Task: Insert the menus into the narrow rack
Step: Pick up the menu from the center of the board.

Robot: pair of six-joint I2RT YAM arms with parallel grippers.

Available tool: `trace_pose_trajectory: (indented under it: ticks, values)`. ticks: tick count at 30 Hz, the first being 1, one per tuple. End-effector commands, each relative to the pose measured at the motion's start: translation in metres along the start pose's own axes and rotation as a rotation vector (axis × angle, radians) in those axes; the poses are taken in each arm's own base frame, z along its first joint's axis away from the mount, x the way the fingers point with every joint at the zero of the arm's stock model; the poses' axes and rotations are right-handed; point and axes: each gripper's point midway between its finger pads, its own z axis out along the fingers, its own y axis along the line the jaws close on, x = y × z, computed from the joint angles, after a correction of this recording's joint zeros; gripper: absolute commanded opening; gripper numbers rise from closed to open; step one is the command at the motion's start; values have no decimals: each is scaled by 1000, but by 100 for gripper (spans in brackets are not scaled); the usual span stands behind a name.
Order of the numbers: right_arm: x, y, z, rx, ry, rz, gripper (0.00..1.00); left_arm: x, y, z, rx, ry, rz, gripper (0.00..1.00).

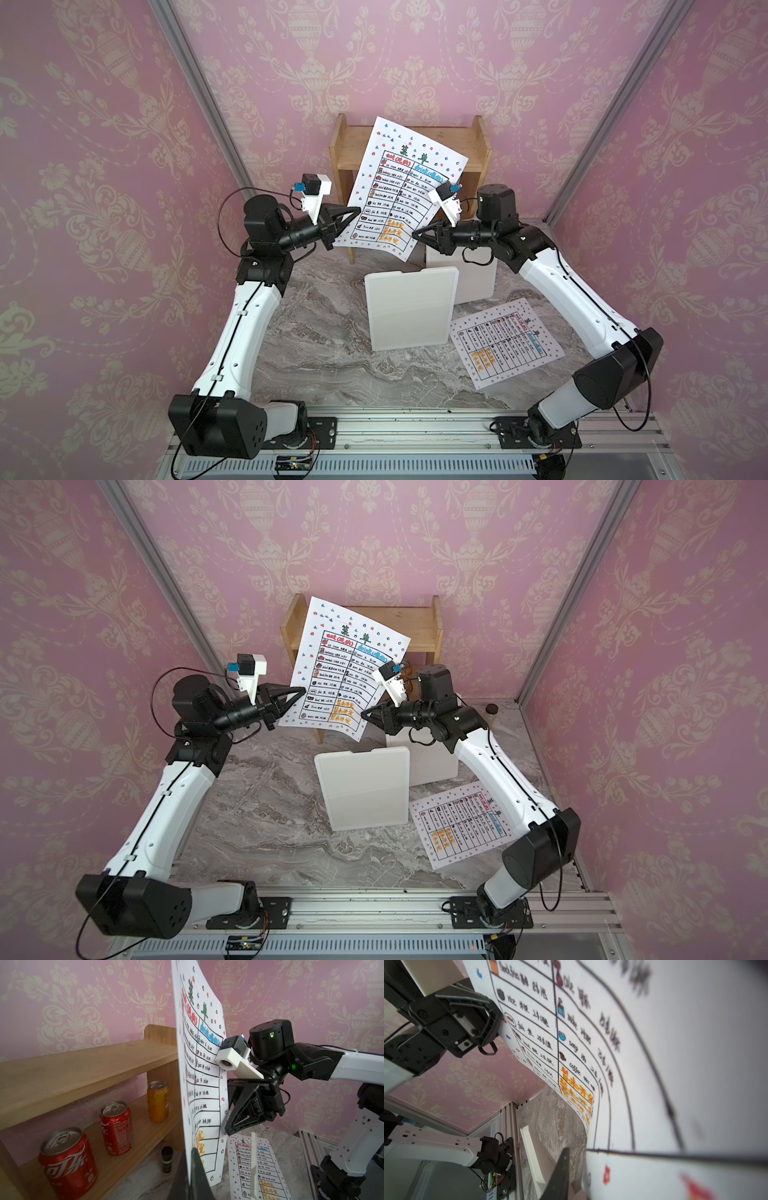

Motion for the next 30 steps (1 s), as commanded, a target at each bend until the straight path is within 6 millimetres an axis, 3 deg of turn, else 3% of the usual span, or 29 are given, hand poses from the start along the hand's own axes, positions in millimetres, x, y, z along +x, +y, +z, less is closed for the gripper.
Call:
trace_pose_trajectory:
  ticks: [1, 9, 18, 30]
  values:
    - [-5, -3, 2, 2, -10, -10, 8, -14, -12, 0, 49, -12, -9, 0]
    - [-7, 4, -8, 8, -13, -23, 0, -22, -19, -1, 82, -25, -43, 0]
    - [-13, 17, -22, 5, -32, -31, 0, -38, -31, -4, 116, -40, -67, 0]
    - [-12, 29, -36, 7, -50, -30, 0, -34, -36, -8, 102, -39, -54, 0]
